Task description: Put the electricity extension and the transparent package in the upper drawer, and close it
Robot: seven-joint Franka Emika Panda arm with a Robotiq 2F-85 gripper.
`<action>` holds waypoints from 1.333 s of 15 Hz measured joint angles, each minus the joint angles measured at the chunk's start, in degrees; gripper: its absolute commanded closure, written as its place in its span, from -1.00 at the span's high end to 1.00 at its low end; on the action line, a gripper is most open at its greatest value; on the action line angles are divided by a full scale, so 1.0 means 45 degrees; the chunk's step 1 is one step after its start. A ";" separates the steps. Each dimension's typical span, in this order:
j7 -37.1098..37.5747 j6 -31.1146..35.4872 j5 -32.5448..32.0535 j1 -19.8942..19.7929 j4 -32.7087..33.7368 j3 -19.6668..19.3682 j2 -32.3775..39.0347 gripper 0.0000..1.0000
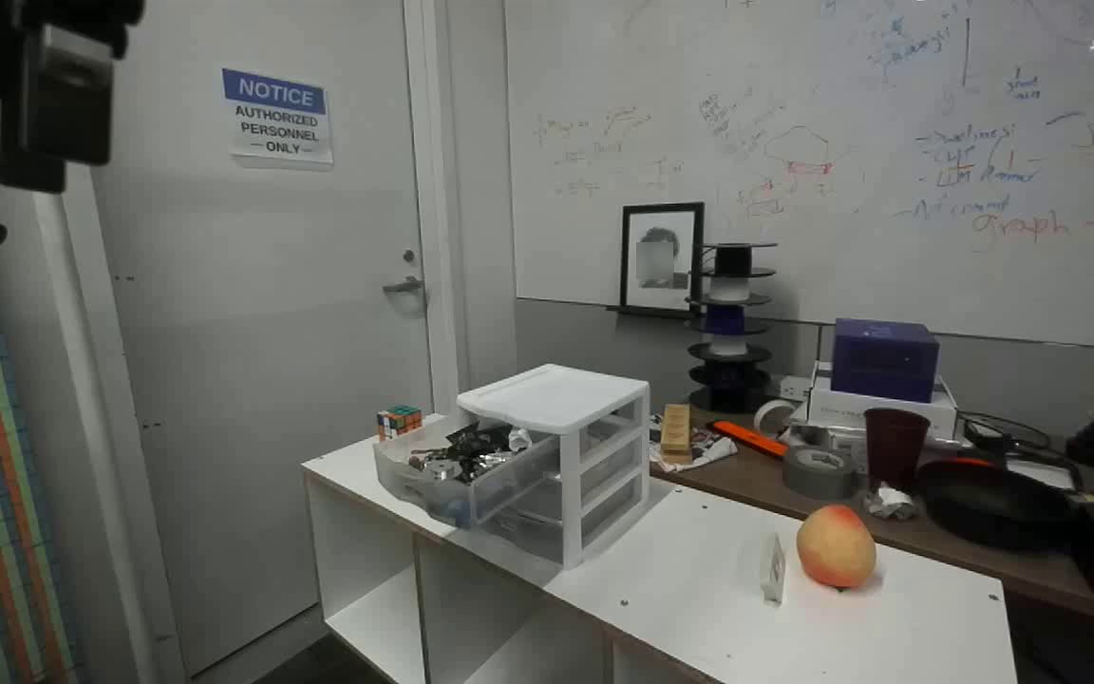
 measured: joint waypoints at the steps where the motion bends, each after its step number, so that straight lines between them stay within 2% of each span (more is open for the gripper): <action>1: 0.0001 0.0013 0.0000 0.0000 0.0046 0.0000 -0.0005 1.00; 10: -0.0019 0.0029 0.0000 0.0055 0.0084 -0.0048 0.0017 1.00; 13: -0.0729 0.0285 -0.0001 0.0379 0.0345 -0.0382 0.0568 1.00; 16: -0.1582 0.1340 -0.0074 0.0553 0.0996 -0.0954 0.1862 1.00; 20: -0.2590 0.4066 -0.0124 0.0522 0.1883 -0.1797 0.4268 1.00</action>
